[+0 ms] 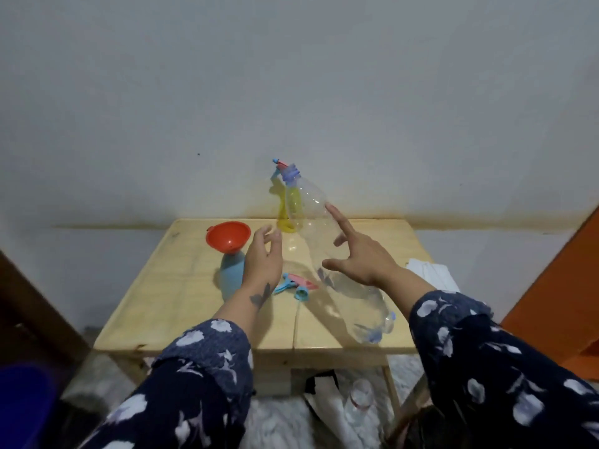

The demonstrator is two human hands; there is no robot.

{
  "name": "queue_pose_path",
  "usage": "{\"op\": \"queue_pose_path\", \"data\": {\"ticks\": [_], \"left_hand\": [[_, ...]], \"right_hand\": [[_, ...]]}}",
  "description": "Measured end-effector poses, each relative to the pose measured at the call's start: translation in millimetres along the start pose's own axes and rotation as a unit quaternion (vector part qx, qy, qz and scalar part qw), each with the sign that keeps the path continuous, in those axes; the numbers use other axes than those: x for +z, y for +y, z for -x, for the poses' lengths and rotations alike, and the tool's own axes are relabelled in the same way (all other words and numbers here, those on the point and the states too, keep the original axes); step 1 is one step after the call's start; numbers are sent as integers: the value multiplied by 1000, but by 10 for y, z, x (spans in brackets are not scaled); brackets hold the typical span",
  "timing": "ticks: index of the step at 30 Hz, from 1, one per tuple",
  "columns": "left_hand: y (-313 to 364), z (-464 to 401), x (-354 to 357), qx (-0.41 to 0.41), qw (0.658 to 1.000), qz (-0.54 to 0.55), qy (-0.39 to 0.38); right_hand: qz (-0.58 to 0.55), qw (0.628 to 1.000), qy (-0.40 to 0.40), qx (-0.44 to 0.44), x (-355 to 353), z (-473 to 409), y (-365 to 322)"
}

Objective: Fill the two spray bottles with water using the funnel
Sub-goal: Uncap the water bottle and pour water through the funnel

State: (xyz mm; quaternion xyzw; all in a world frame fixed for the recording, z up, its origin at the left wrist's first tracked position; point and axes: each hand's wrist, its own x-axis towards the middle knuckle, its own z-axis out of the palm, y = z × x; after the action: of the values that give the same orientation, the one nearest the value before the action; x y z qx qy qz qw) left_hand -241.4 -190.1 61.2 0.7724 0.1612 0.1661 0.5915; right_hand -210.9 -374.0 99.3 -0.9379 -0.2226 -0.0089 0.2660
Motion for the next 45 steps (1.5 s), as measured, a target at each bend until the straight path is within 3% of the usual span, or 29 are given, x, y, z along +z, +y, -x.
{"op": "queue_pose_path", "data": {"ticks": [4, 7, 17, 26, 33, 45], "left_hand": [[-410, 60, -454, -83, 990, -84, 72], [-637, -42, -693, -118, 983, -117, 74], [-942, -504, -798, -58, 990, -126, 3], [-1041, -562, -922, -3, 991, -121, -66], [-1016, -594, -938, -8, 986, -142, -88], [-1049, -616, -960, -4, 985, -124, -119]], "right_hand": [[27, 997, -72, -8, -81, -35, -238], [63, 992, -106, -9, -97, -69, -424], [140, 971, -181, 72, 4, -67, -811], [204, 952, -193, 123, 67, 36, -1028], [322, 927, -163, 104, 5, 28, -1073], [398, 912, -96, 43, -25, -33, -953]]}}
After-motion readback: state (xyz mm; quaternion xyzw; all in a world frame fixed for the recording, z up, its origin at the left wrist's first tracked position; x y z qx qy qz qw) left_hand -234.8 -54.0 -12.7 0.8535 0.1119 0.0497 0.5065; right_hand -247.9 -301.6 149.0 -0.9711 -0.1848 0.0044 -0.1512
